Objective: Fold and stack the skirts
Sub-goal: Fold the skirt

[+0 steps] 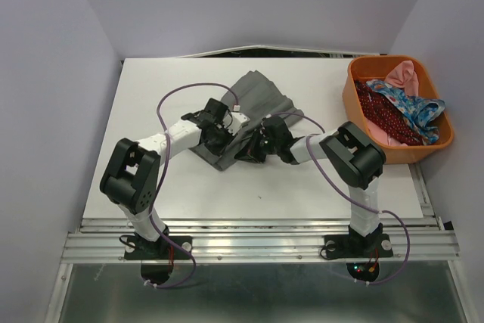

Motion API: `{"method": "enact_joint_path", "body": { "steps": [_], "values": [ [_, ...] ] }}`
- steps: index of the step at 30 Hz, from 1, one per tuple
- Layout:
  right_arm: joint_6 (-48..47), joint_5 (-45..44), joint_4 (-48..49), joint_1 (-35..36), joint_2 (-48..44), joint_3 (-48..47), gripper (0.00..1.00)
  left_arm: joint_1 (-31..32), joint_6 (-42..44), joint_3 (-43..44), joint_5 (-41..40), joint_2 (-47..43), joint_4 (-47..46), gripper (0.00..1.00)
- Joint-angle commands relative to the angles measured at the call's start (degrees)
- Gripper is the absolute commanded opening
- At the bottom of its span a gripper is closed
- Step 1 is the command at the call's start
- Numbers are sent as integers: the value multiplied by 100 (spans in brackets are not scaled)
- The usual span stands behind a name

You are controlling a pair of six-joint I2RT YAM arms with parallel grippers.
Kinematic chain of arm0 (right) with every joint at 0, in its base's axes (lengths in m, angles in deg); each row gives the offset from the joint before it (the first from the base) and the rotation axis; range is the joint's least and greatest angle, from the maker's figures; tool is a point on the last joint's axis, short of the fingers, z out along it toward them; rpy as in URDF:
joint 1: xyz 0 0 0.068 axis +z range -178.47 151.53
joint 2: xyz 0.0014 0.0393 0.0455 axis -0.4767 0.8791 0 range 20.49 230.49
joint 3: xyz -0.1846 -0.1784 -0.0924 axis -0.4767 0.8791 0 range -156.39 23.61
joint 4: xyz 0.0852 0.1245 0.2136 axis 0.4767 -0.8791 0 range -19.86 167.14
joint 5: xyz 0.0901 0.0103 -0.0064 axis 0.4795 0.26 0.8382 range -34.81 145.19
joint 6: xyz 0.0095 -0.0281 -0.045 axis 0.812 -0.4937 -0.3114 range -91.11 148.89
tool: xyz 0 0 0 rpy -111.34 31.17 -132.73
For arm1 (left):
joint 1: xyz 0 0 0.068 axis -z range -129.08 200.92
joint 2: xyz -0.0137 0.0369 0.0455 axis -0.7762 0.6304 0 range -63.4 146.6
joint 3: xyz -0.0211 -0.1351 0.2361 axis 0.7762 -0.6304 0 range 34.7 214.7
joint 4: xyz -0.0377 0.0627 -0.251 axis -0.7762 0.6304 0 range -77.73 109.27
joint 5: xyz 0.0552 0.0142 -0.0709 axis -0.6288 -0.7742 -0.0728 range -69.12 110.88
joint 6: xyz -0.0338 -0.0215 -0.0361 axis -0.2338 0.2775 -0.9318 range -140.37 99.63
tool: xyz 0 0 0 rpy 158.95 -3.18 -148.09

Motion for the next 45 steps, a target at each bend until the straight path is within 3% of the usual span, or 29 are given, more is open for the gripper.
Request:
{"method": "enact_joint_path", "body": {
  "steps": [1,12,27,30,31,33,34,37,45],
  "values": [
    [-245,-440,-702,124,354,-29,1,105,-109,385,349,-328,291,0],
    [-280,-475,-728,124,328,-73,1,403,-285,658,710,-258,731,0],
    [-183,-528,-737,124,240,24,1,439,-364,263,1105,392,310,0],
    [-244,-563,-807,124,153,77,7,378,-338,201,1193,550,257,0],
    [-279,-615,-860,124,109,85,16,360,-338,192,1246,603,256,0],
    [-464,-695,-1158,124,-40,77,22,281,-320,157,1255,656,239,0],
    [-516,-782,-1272,124,-102,59,31,255,-320,139,1255,665,239,0],
    [-719,-800,-1729,2,-330,68,41,123,-311,43,1264,674,256,0],
    [-1693,-519,-2976,-798,-945,7,43,-53,-197,60,1343,674,432,0]
  ]
}}
